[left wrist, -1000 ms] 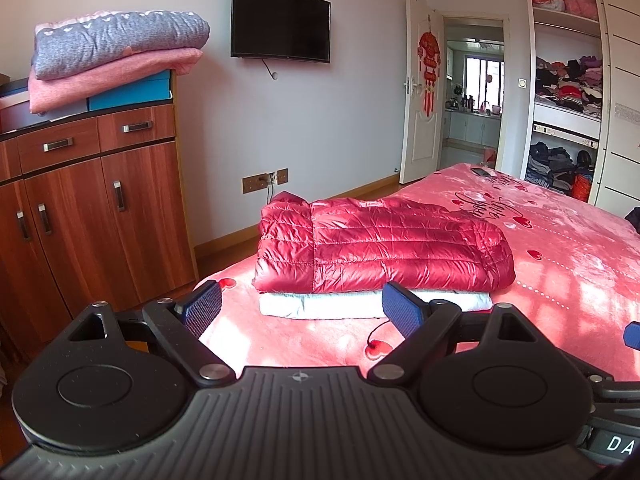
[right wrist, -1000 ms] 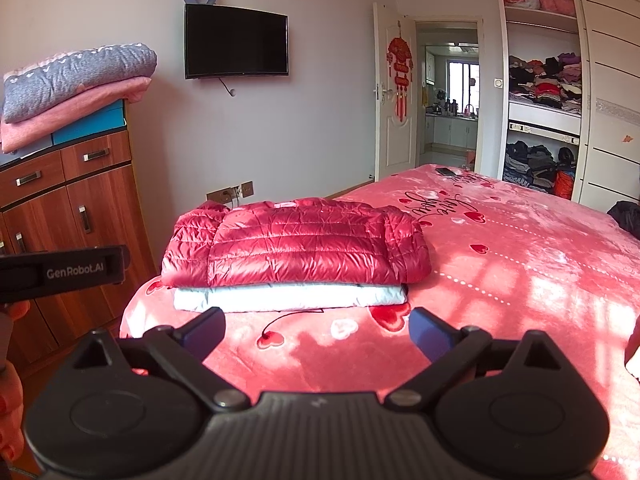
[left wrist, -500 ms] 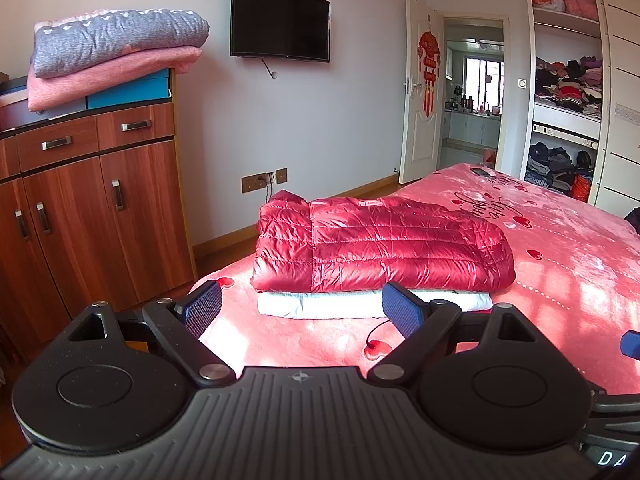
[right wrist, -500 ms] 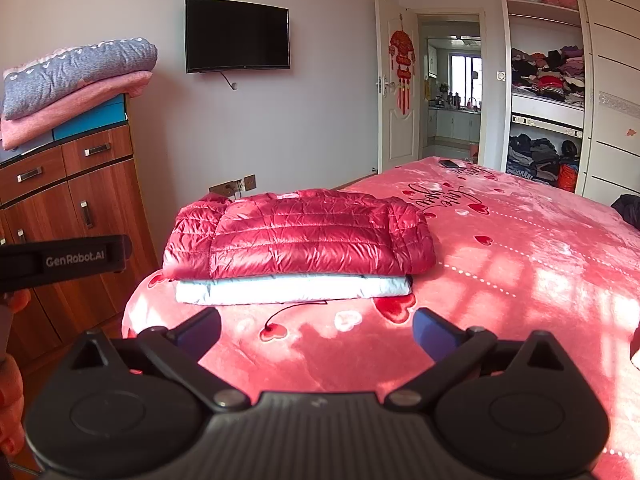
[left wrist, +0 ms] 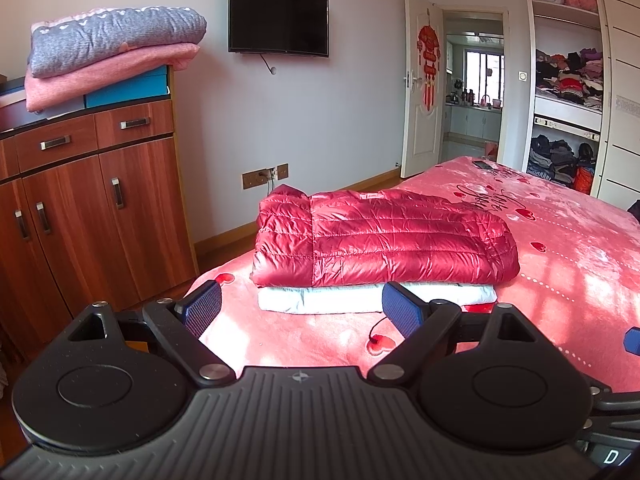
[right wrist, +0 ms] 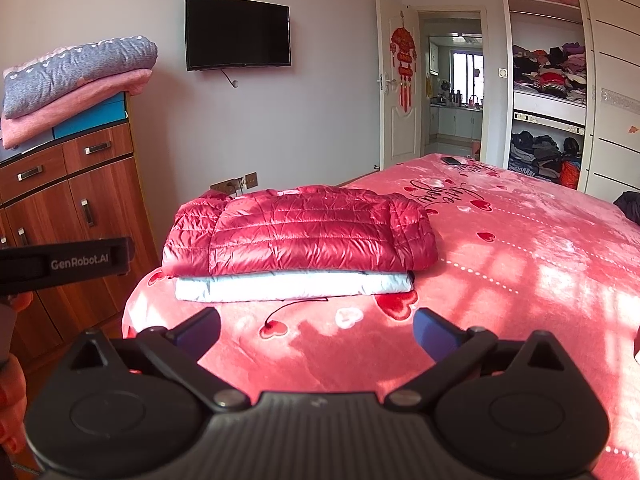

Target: Fold large clothes

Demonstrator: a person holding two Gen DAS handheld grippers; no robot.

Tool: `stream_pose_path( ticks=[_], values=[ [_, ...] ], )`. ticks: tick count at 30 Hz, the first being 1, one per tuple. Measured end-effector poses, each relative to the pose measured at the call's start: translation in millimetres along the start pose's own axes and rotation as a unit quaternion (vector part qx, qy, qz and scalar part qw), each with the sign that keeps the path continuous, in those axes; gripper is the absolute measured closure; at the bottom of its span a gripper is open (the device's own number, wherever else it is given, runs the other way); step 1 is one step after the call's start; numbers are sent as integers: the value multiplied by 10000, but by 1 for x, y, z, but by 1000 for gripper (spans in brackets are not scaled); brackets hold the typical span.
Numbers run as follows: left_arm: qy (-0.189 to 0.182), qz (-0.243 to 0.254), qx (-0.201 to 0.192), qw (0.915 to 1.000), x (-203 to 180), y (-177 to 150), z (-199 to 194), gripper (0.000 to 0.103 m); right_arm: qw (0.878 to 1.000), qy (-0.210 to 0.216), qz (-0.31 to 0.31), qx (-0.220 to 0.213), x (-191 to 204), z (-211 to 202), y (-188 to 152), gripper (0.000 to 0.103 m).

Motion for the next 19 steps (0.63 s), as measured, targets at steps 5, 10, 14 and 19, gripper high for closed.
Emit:
stream_pose_path(
  ticks=[5,10,14,19],
  values=[
    [-75,31,76,9999,-2,-1,4,0,10000,5,40,37,-4,3,-2,1],
    [-169,168,108,9997,-8,-2,8,0,9999,-21,135,68,-13,8,-5,1],
    [-311,252,152,9991,-18,-3,11,0,9995,-91,299,79,-26,11,-7,1],
    [-477,434,246,9976,-39,-6,19,0,9979,-278,583,75,-55,13,-11,1]
  ],
)
Point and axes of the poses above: each gripper's, at about its wrist camera, not at the fingertips, and z roughly the way its jaws point, x to its left, y to its top, the point moved 2 cm from there along z, roughly the way its jaws point, and after that the axes turned 9 degrees about -y, right-handed, at the moved point
